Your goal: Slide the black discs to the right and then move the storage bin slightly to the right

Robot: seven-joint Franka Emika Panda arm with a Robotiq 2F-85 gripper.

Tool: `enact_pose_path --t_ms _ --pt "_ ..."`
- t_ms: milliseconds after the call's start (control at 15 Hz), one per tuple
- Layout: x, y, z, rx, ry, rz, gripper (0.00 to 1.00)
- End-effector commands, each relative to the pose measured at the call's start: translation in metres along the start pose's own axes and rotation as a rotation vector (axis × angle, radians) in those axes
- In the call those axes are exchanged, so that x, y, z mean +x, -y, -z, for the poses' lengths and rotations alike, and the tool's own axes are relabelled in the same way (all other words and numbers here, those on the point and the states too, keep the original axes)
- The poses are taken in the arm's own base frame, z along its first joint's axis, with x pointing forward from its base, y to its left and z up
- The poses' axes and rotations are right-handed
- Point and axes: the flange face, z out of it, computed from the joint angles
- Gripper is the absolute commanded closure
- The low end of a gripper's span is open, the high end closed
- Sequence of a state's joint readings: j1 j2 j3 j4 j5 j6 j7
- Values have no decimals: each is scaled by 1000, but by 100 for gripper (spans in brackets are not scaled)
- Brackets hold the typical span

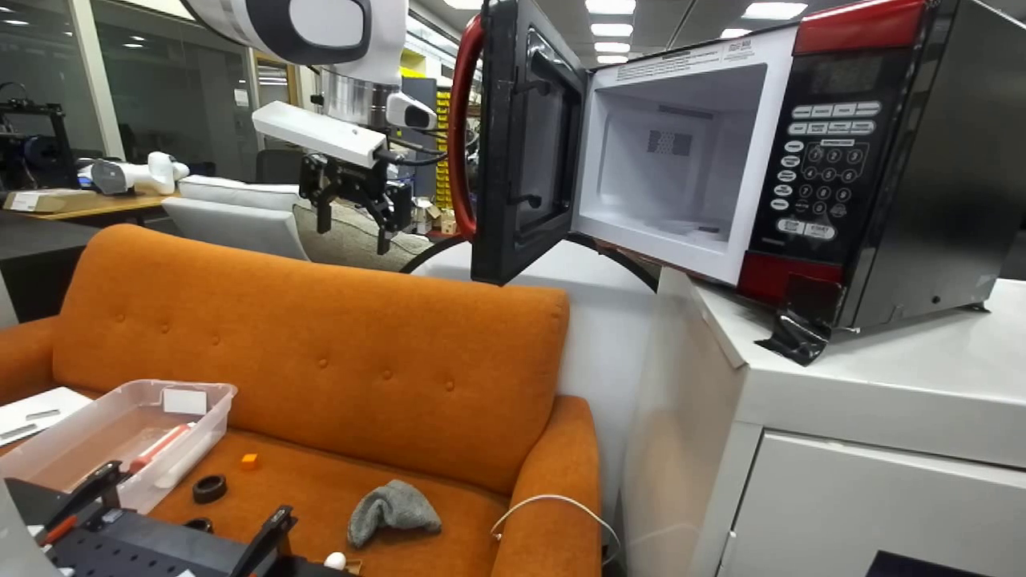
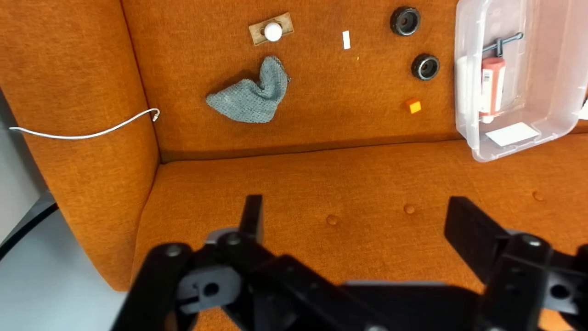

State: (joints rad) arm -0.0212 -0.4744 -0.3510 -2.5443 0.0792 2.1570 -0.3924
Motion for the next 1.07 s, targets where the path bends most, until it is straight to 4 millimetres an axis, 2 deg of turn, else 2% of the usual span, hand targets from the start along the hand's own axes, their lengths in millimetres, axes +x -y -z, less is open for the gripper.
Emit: enact_pose_path --t_ms 0,200,467,667,733,867,1000 --pt "2 16 -11 -54 29 56 0" --pt "4 52 -44 -81 97 136 0" --pt "6 101 -111 -61 180 217 0" --pt "11 127 -154 -78 230 264 0" --pt "2 123 -142 -74 227 258 0" --pt "6 129 -159 -83 243 271 0" --pt "9 127 -157 -83 239 267 0"
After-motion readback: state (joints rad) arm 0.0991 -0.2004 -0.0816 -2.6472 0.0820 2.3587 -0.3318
